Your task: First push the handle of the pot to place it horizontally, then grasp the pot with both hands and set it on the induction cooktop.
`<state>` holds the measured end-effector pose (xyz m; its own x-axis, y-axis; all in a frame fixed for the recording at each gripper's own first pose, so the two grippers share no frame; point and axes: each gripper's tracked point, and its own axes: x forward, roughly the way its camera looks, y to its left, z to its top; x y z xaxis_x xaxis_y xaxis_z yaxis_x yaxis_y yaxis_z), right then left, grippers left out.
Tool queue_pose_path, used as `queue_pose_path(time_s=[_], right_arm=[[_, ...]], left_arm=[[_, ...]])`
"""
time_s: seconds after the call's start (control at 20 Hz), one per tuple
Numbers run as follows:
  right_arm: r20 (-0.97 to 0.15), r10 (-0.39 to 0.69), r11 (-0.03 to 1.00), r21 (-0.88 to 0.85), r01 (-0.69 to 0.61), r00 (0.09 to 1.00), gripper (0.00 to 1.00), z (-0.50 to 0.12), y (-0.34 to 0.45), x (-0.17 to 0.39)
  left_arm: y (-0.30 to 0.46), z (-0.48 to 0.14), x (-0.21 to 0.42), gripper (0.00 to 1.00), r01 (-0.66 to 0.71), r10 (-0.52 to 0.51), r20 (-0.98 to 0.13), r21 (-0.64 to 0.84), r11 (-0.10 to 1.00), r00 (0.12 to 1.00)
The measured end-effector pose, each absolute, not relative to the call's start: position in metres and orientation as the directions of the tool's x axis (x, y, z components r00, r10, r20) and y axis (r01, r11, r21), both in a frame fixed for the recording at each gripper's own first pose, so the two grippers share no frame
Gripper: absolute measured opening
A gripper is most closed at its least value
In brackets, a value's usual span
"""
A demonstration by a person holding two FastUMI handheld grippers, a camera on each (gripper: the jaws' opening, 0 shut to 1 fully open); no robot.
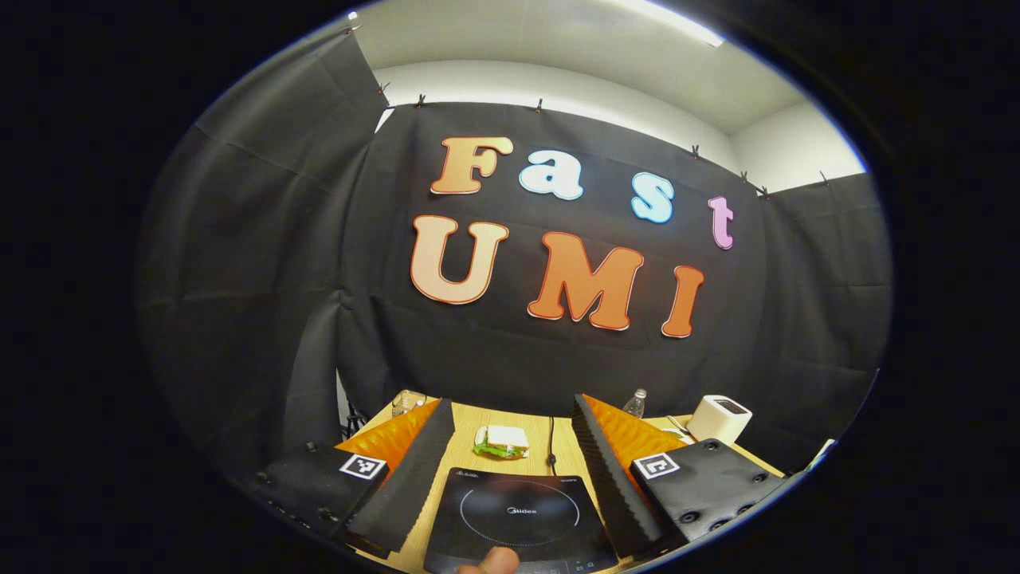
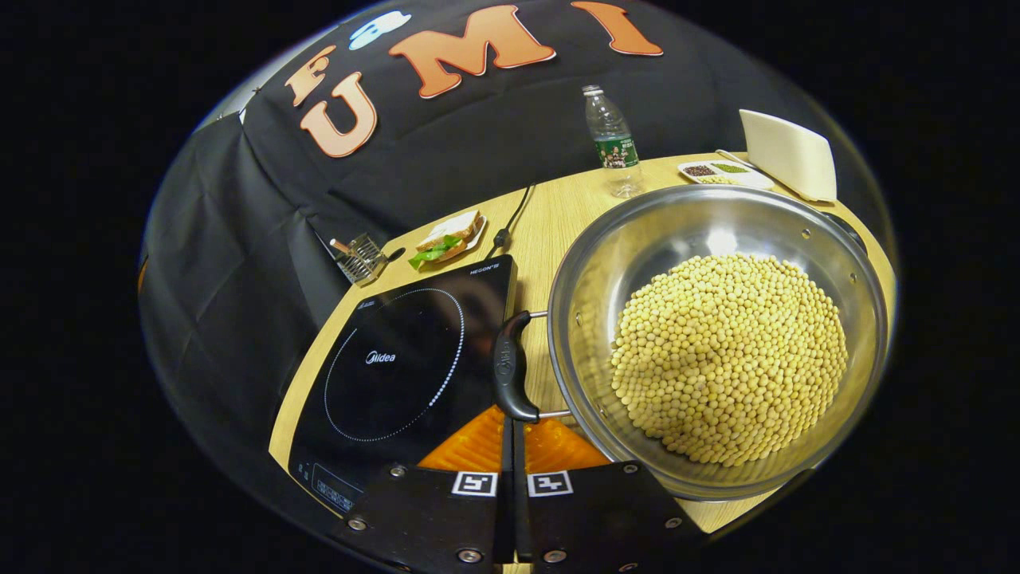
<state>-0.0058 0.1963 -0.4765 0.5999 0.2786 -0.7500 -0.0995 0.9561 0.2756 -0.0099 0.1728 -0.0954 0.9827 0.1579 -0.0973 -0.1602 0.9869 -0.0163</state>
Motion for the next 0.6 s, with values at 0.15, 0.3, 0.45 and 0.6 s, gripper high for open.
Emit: queue_pose_path(time_s=[0.15,0.3,0.45,0.6], right_arm=[[-0.746,0.272,0.957,0.276,-0.09,0.608,0.0,-0.477,0.195,0.001],[-0.74,0.265,0.957,0.279,-0.075,0.619,0.0,-0.476,0.194,0.006],[-0.738,0.266,0.956,0.283,-0.074,0.62,0.0,-0.476,0.194,0.01],[-0.739,0.296,0.947,0.311,-0.084,0.606,0.0,-0.474,0.197,0.005]], left_arm=[[0.176,-0.097,-0.01,0.97,-0.168,0.165,-0.101,-0.02,0.986,0.981],[0.178,-0.098,-0.013,0.97,-0.171,0.168,-0.104,-0.021,0.985,0.98],[0.177,-0.1,-0.015,0.97,-0.171,0.167,-0.108,-0.025,0.985,0.98],[0.172,-0.105,-0.017,0.98,-0.168,0.162,-0.108,-0.046,0.985,0.981]])
